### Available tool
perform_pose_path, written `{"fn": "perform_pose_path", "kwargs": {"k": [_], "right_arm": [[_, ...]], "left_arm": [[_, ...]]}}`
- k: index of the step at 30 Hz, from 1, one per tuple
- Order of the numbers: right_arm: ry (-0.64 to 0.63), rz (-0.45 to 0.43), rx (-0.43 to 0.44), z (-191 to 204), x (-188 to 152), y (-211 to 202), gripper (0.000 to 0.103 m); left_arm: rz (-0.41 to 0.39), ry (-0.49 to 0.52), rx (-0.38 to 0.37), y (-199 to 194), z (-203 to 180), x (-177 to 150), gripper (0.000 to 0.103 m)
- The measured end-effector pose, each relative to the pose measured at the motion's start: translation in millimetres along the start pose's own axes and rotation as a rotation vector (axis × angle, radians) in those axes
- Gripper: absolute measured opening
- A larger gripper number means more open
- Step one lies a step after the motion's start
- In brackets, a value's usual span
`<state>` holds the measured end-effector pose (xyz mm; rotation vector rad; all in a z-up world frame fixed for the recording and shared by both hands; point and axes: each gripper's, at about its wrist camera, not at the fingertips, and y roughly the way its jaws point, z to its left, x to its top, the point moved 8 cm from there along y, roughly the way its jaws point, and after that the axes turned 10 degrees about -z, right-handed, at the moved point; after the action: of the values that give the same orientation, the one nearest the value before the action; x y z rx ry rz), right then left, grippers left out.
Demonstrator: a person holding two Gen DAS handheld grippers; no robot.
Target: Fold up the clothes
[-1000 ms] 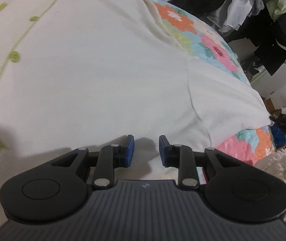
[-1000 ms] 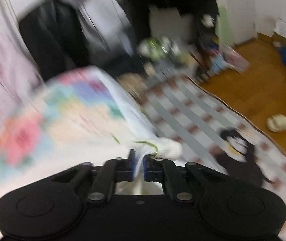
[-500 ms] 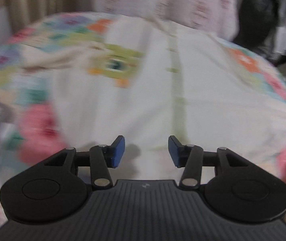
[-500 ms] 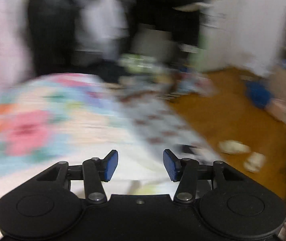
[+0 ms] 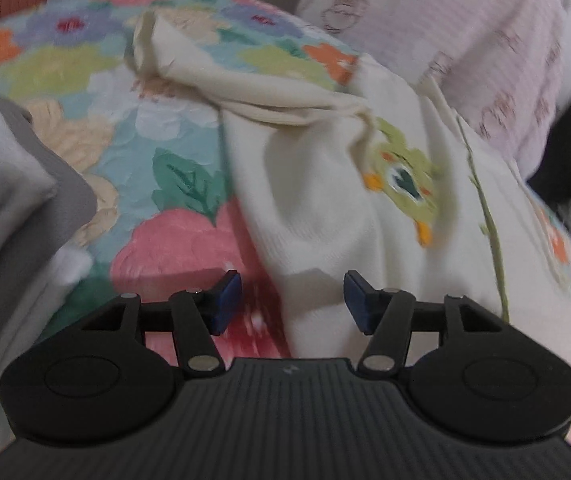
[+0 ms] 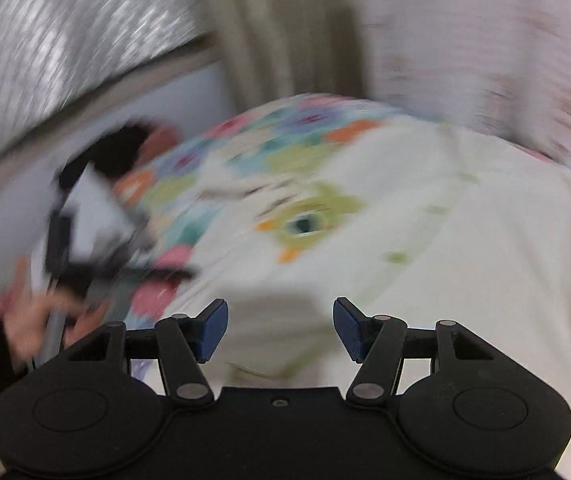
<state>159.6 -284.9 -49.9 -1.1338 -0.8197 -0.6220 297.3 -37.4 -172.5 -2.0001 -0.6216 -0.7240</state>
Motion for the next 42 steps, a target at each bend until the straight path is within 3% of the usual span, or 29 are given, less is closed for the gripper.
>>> {"fn": "perform_pose_path", "kwargs": {"k": [4,5,7,8,9,10,13,15,16,19,22,23,26,30,32,35,37,39,42], "right_arm": [[-0.048,0.023,-0.023,-1,-26,52,0.064],[-0.059,0.029,-0.029,-1,-33,64,0.064],[0.040,0.048,-0.014,-20,-45,80,0.064],[0.088,0.050,-0.002,-25,-50,84,0.064],[0.127,0.049,0.011,-29,-55,86,0.064],[0.167,0.048,0.023,-32,-59,89,0.064],[0.212,0.045,0.050,-33,-68,97,0.064],[0.203,0.049,0.061,-32,-69,99,0.064],[0.195,0.052,0.067,-32,-69,99,0.064],[0.176,0.057,0.073,-29,-70,100,0.065],[0.152,0.076,0.058,-27,-73,107,0.065],[0.136,0.078,0.055,-25,-74,107,0.066],[0.076,0.084,0.035,-19,-74,103,0.066],[0.023,0.089,0.011,-14,-76,101,0.069],[0.008,0.091,0.003,-11,-76,101,0.071],[0.040,0.075,0.001,-12,-71,96,0.071],[0.082,0.046,0.082,-6,-63,85,0.071],[0.102,0.007,0.160,2,-55,72,0.071],[0.076,-0.023,0.174,9,-50,66,0.071]], "left_arm": [[-0.116,-0.069,0.027,23,8,15,0.056],[-0.115,-0.042,0.044,29,4,15,0.056],[-0.108,0.034,0.053,40,-7,14,0.054],[-0.107,0.079,0.054,44,-13,13,0.039],[-0.115,0.121,0.061,46,-18,13,0.003],[-0.131,0.160,0.080,44,-22,14,0.003],[-0.257,0.255,0.237,14,-28,37,0.002],[-0.369,0.275,0.307,-22,-30,59,0.003],[-0.379,0.229,0.316,-34,-26,62,0.003],[-0.295,0.074,0.348,-37,-4,39,0.003],[-0.098,0.054,0.367,4,16,2,0.006],[-0.088,0.020,0.359,9,22,0,0.008],[-0.115,-0.014,0.325,0,21,19,0.013],[-0.249,0.080,0.336,-30,18,47,0.048],[-0.275,0.049,0.305,-36,28,60,0.048],[-0.258,-0.078,0.229,-28,44,74,0.048],[-0.236,-0.159,0.182,-20,53,83,0.048],[-0.234,-0.169,0.198,-7,63,90,0.053],[-0.240,-0.170,0.261,21,82,104,0.057]]}}
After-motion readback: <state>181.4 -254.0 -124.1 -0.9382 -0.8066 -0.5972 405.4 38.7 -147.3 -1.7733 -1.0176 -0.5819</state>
